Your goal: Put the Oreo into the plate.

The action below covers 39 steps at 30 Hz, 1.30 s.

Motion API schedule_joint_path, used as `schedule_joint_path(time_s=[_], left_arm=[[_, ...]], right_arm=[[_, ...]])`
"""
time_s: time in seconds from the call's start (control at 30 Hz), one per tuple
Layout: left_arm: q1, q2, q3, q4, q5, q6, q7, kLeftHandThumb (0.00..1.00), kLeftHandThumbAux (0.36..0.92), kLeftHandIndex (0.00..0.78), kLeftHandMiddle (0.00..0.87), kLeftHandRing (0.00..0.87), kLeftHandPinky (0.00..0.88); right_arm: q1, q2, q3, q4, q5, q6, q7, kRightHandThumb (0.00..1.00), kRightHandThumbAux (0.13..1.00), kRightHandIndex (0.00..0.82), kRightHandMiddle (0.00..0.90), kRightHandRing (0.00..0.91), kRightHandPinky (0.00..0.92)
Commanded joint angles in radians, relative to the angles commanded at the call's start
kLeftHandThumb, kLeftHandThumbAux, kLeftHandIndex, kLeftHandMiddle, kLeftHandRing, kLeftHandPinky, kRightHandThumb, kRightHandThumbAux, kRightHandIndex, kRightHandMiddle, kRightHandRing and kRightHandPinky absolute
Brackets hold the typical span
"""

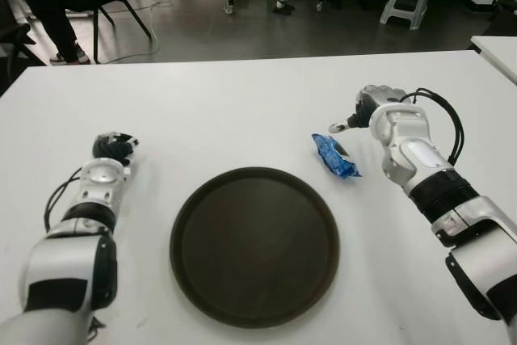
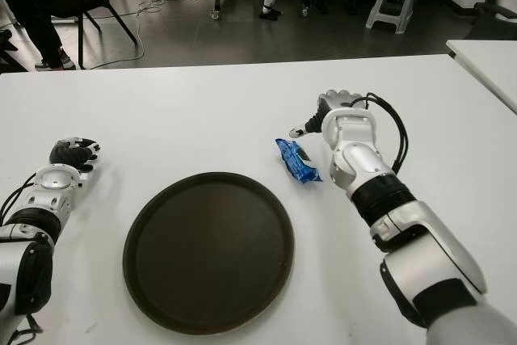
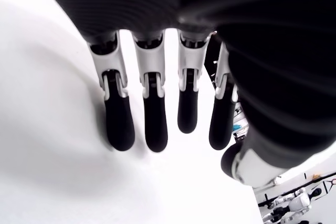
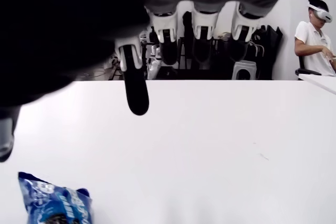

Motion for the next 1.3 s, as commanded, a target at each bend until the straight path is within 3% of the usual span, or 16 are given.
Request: schedule_joint_path(time_s=[0.23,0.57,0.93,1.13,1.3], left_arm=[[-0.001,0.000,-0.001,0.000,0.002,0.000,-0.005,0.694,0.720,0.410,0.322,0.403,0.404],[-0.003,0.002,-0.012,0.001,0.013,0.010,0.002,0.691,0.721,0.409,0.243,0.291,0.292],[-0.002,0.002,-0.001,-0.002,0.000,0.003,-0.004,0.691,0.719,0.410,0.229,0.277,0.276],[0.000,0.005,0.000,0.000,0.001,0.000,-0.013,0.693,0.720,0.413,0.231,0.260,0.264],[-0.001,0.007,-0.004,0.000,0.006,0.000,-0.019,0.692,0.721,0.412,0.241,0.272,0.278]], right_arm=[[0.001,-0.001,0.012,-0.015,-0.006,0.001,0.030,0.000,0.393,0.436,0.079,0.000,0.000],[0.013,-0.004,0.034,-0.070,-0.016,0.022,0.089,0.000,0.352,0.337,0.082,0.002,0.000],[0.026,-0.001,0.031,-0.095,-0.011,0.025,0.104,0.000,0.352,0.364,0.079,0.002,0.000],[0.025,0.003,0.031,-0.091,-0.013,0.029,0.106,0.000,0.357,0.311,0.080,0.000,0.000],[0.030,0.009,0.027,-0.094,-0.012,0.038,0.090,0.000,0.362,0.345,0.063,0.000,0.000]])
